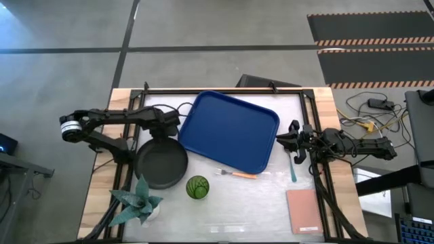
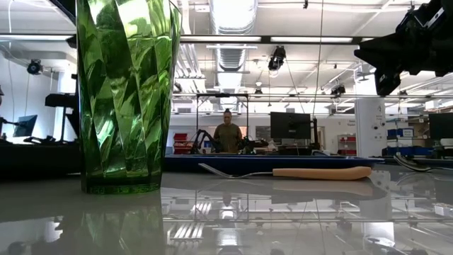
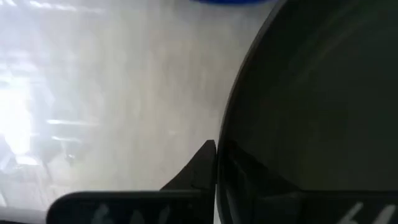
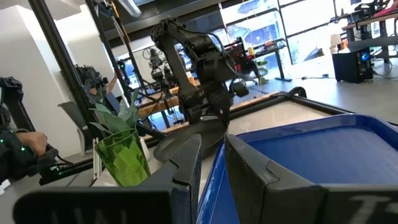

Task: Pick and place plate/cup/fork/spoon on tray
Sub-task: Put the black plate on the blue tray

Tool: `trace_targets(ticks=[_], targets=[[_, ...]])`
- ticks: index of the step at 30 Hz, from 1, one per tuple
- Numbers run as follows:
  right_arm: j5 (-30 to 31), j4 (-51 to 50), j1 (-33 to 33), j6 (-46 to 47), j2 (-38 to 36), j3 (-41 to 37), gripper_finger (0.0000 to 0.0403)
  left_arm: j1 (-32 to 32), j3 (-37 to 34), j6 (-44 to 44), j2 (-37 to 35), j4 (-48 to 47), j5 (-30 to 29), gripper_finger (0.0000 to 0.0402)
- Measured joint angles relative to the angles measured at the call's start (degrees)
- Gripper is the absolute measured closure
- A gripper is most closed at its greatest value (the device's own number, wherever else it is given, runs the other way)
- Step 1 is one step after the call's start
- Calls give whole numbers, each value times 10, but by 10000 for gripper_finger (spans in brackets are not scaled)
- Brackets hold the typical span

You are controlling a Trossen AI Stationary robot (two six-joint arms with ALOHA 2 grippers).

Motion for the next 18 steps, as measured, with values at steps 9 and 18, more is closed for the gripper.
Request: trace_targets(ticks=[9, 18], targets=[[-8, 0, 0, 7, 0, 0, 342, 0, 3, -43, -135, 1, -14, 401], [-11, 0, 0, 15, 0, 0, 342, 0, 13, -111, -278, 26, -12, 401]])
